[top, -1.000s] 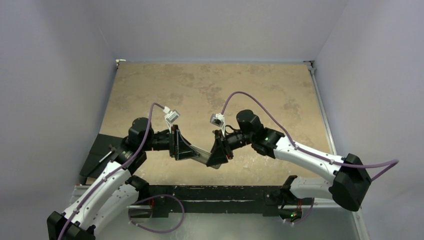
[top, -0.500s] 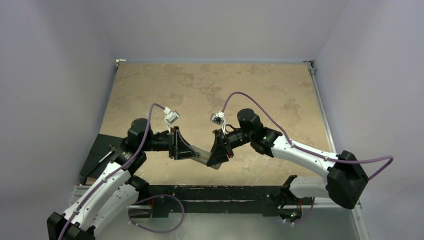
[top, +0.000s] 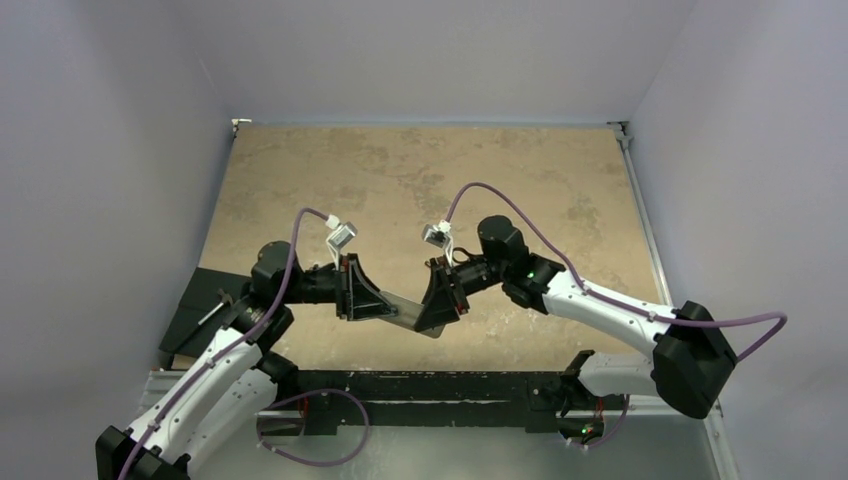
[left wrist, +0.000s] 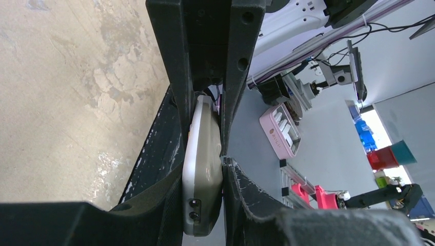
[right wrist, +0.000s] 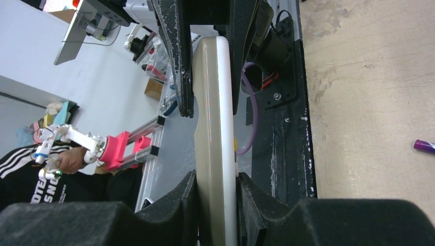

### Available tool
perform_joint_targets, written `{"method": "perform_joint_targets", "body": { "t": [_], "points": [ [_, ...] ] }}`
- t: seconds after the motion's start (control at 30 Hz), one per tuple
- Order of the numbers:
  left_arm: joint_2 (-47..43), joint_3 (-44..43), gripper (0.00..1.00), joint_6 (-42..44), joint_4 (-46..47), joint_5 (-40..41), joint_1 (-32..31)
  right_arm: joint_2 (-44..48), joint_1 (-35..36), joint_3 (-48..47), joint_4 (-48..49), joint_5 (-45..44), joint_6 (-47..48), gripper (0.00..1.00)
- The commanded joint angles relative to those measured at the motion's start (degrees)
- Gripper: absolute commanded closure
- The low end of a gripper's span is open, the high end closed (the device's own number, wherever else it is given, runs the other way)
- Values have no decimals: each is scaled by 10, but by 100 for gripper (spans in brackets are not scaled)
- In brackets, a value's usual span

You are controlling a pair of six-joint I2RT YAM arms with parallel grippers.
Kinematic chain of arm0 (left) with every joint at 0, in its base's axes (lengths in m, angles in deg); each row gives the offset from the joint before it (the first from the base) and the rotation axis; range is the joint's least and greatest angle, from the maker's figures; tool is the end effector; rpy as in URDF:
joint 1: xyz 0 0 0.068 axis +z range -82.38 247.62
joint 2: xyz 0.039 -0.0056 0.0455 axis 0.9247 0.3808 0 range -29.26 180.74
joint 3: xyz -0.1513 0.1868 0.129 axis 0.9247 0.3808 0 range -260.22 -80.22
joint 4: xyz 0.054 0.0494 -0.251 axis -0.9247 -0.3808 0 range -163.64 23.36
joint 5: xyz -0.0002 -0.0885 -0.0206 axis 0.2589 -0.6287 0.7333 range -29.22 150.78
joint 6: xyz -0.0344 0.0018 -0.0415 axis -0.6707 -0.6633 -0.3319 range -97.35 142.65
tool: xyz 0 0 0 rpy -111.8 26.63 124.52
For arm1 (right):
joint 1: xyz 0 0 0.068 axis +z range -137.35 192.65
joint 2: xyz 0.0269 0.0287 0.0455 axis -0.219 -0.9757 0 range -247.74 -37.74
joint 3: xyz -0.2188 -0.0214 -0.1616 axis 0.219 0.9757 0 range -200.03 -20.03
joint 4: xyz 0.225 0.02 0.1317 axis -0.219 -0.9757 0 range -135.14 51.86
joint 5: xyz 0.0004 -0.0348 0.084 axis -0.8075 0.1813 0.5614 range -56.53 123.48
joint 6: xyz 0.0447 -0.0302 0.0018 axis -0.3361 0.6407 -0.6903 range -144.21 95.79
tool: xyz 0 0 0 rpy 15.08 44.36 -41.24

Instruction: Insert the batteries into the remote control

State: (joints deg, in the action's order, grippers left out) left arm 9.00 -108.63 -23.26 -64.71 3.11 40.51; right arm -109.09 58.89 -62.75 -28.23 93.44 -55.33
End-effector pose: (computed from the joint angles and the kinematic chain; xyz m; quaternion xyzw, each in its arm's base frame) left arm 0.1256 -0.0981 0.2814 0.2045 0.7036 -0.6346 0.2459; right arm 0.1620 0.2137 0.2694 -0.3813 0.6595 0.6325 0.1402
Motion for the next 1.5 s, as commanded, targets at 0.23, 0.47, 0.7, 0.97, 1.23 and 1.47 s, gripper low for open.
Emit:
{"method": "perform_joint_targets", "body": {
  "t": [0.23,0.47,0.7,0.97,1.23,1.47],
  "points": [
    [-42,27,100,-66,54,81,1,49,-22,0,-50,-90,40,50],
    [-55,18,100,-61,22,116,1,126,-45,14,-97,-173,40,38],
    [-70,-3,100,-40,-40,162,1,208,-55,14,-162,-263,26,35],
    [-90,-22,100,-40,-83,218,1,253,-55,17,-165,-263,-8,37],
    [-126,2,100,-109,-48,265,1,264,-55,42,-105,-216,-64,37],
    [-135,27,100,-157,4,260,1,252,-55,88,30,-196,-138,38]
  ]
}}
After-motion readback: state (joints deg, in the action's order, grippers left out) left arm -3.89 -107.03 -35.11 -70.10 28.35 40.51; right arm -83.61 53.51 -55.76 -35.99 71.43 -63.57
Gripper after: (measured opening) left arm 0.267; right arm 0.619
